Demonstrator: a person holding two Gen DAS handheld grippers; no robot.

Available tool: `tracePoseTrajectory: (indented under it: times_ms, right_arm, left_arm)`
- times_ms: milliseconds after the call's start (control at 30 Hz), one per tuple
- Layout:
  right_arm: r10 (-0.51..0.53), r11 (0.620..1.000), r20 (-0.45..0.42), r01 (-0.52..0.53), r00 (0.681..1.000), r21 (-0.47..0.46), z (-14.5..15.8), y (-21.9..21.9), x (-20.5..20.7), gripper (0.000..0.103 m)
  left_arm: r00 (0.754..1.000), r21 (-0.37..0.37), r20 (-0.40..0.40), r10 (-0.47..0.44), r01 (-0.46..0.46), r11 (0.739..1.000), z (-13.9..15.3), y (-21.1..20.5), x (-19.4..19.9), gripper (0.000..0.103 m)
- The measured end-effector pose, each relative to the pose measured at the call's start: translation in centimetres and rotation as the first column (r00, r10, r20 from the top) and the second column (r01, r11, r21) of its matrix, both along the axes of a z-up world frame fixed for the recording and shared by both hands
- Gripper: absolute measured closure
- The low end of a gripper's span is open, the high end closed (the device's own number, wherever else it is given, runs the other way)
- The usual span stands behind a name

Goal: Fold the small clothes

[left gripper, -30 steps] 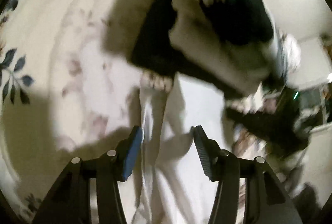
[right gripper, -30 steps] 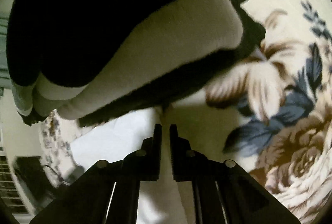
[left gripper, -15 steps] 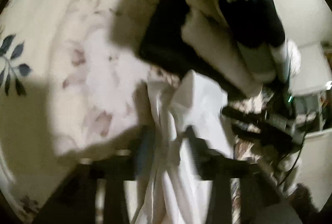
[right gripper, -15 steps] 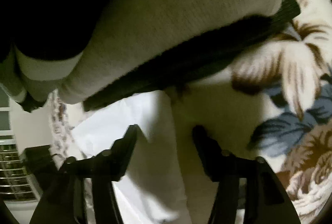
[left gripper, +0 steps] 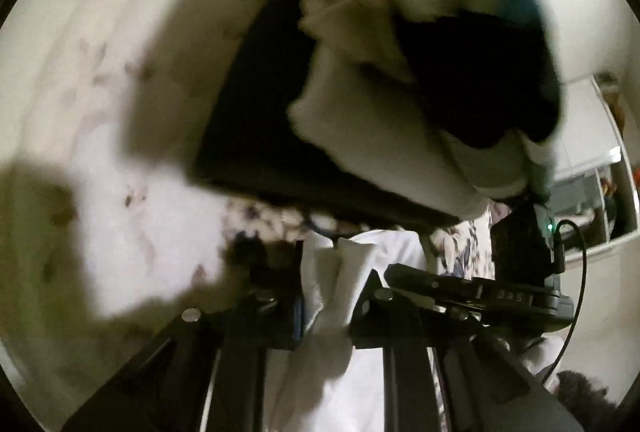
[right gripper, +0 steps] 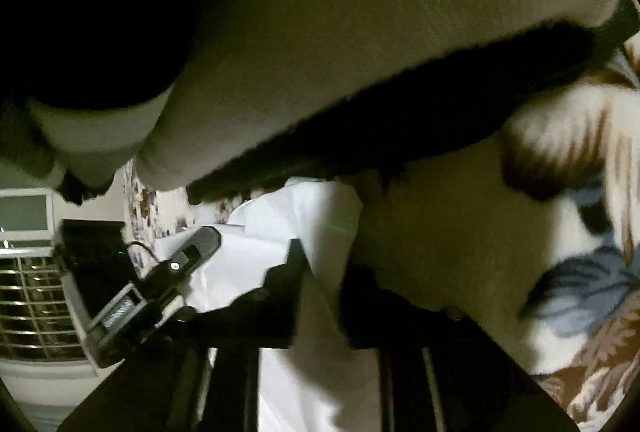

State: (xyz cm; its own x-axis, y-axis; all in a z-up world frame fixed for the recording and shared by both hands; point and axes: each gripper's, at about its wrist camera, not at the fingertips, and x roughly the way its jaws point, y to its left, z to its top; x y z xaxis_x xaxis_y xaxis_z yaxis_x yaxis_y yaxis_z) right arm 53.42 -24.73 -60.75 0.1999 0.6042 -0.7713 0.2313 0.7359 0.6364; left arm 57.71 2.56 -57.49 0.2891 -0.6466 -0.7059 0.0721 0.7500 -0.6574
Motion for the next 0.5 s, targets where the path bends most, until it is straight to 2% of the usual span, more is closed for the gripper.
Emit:
tracePoseTrajectory:
  times_ms: [100,233,500]
  right_arm:
    - [-0.011,1.0,0.049,0.012,0.999,-0.009,1.4,0.5,-0.9,0.098]
    - [-0.008,1.0,0.143,0.011,0.99,-0.016,5.1,1.5,-2.6,0.098]
    - [0.098,0.994,0.298,-0.078,0.95,-0.077,12.3,4.1,-8.9,0.099]
  left_arm:
    - [0.999,0.011,0.044,-0.011,0.011,1.0,2.2,-0.2,-0.5,0.091]
    - [0.994,0.007,0.107,-0.02,0.02,1.0,5.4,0.2,-1.8,0.091]
    - [0.979,-0.035,0.2,-0.032,0.04,0.999,10.8,1.1,-8.4,0.091]
